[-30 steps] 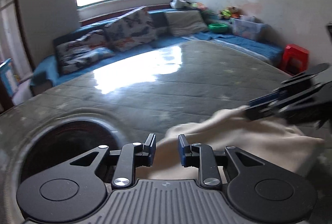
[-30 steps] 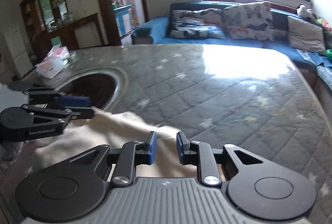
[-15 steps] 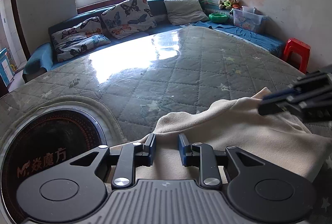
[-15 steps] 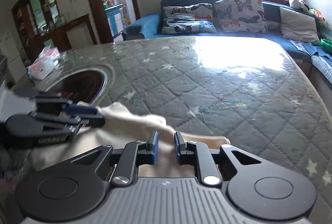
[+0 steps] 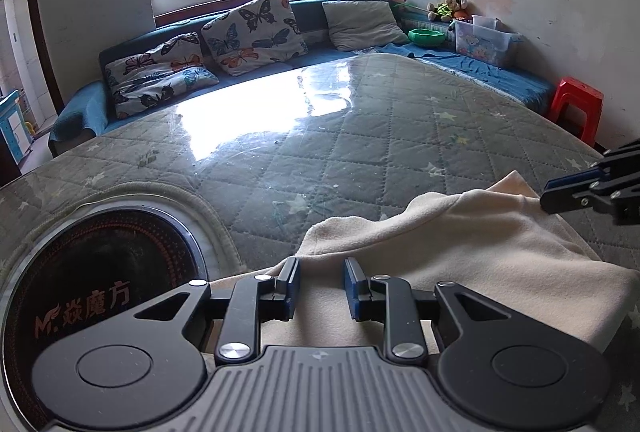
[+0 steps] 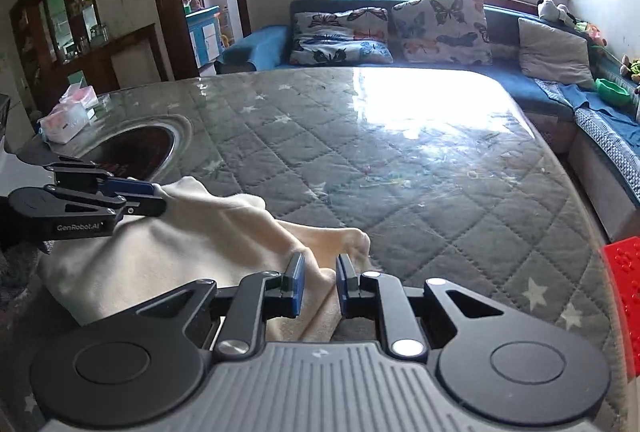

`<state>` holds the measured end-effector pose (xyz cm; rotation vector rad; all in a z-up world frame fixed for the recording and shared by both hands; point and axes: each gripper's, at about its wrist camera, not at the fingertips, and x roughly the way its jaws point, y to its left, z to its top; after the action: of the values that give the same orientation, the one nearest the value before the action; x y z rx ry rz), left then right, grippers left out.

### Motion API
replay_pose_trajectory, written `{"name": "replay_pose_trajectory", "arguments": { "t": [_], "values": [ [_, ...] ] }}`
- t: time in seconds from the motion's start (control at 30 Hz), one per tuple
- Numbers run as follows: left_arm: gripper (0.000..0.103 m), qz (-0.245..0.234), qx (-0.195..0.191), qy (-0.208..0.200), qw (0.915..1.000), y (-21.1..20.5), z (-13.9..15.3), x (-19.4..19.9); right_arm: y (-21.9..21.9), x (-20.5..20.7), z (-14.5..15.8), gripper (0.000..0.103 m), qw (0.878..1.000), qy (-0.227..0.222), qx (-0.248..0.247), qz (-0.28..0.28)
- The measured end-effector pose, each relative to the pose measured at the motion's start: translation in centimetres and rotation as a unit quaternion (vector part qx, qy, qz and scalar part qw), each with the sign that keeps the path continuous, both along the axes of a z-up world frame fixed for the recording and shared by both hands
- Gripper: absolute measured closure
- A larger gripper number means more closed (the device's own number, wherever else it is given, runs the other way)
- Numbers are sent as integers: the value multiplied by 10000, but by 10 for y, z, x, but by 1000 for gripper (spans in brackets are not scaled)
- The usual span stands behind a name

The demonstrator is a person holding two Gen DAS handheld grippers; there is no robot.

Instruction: Fold clothes

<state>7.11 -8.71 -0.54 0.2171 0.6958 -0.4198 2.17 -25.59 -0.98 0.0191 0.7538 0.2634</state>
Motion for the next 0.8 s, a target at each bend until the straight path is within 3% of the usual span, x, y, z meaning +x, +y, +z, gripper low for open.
{"name": "replay_pose_trajectory", "arguments": {
  "t": [0.43, 0.57, 0.8],
  "values": [
    [75, -21, 35, -49, 10000, 0, -1, -1, 6, 8, -16, 85, 9999, 71, -65, 76],
    [74, -17, 49, -59, 10000, -1, -2, -1, 11, 5, -15, 98, 9997, -27, -189, 123],
    [71, -12, 70, -118, 9999, -1, -3, -3, 16, 5, -14, 99, 9984, -127, -546, 63]
  ]
}}
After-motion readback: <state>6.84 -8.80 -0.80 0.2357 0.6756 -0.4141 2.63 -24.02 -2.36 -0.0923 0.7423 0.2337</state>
